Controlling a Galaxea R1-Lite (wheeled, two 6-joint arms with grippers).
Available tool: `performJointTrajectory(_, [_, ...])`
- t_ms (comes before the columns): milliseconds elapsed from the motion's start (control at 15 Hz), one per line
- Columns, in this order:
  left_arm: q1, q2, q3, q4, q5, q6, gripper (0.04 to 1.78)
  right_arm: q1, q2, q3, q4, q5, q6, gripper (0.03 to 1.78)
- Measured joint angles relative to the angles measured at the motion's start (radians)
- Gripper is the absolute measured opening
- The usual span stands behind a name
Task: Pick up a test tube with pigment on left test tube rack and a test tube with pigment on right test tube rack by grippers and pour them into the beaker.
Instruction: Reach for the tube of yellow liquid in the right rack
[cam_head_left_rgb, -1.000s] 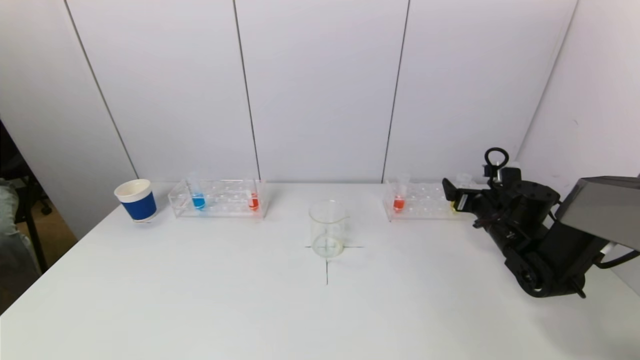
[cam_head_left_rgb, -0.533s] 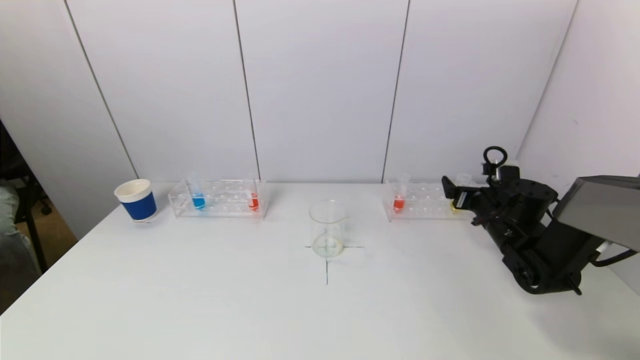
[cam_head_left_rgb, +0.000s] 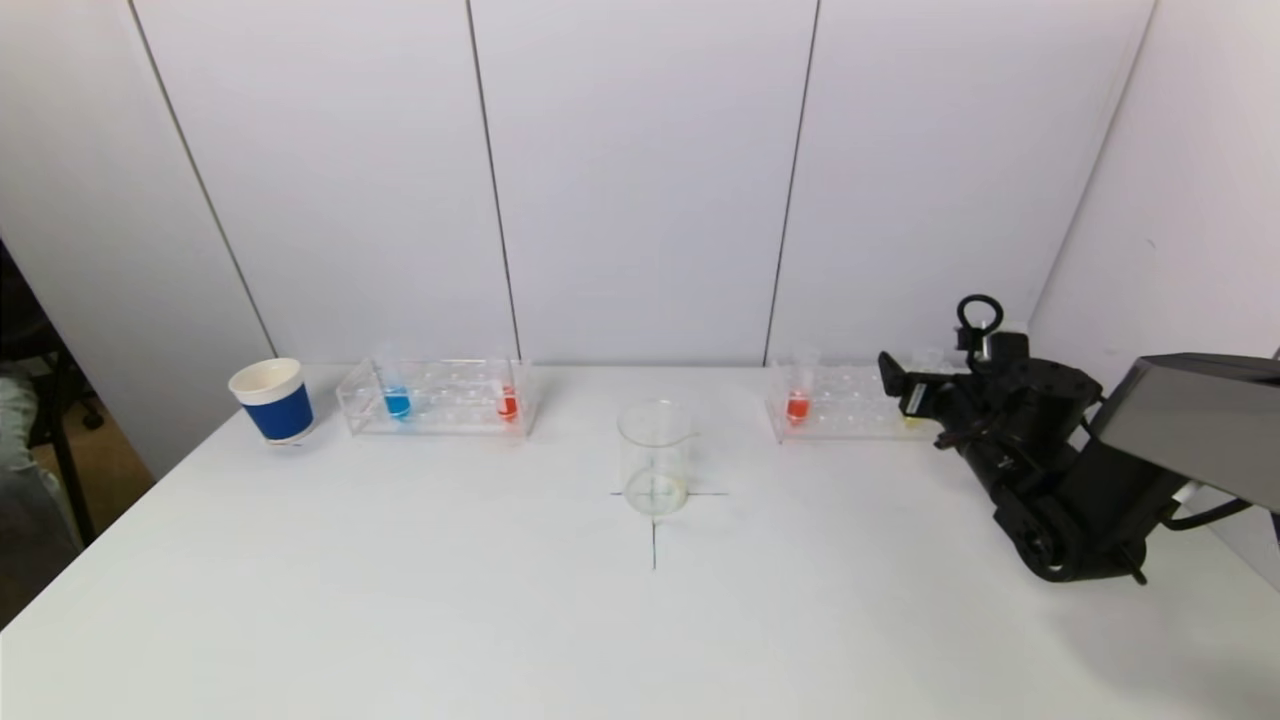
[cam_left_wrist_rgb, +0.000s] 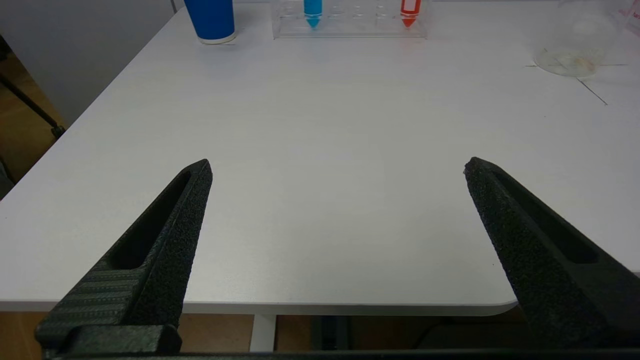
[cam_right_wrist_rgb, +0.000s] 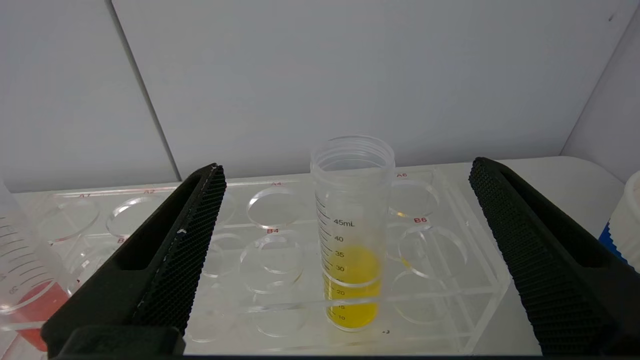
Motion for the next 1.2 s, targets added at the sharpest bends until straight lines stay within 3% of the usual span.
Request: performJointTrajectory(1200, [0.0,0.0,0.0,0.0,0.0,0.0,1.76,0.0,0.033,-0.049,0.031,0.0,-0.001,1.77])
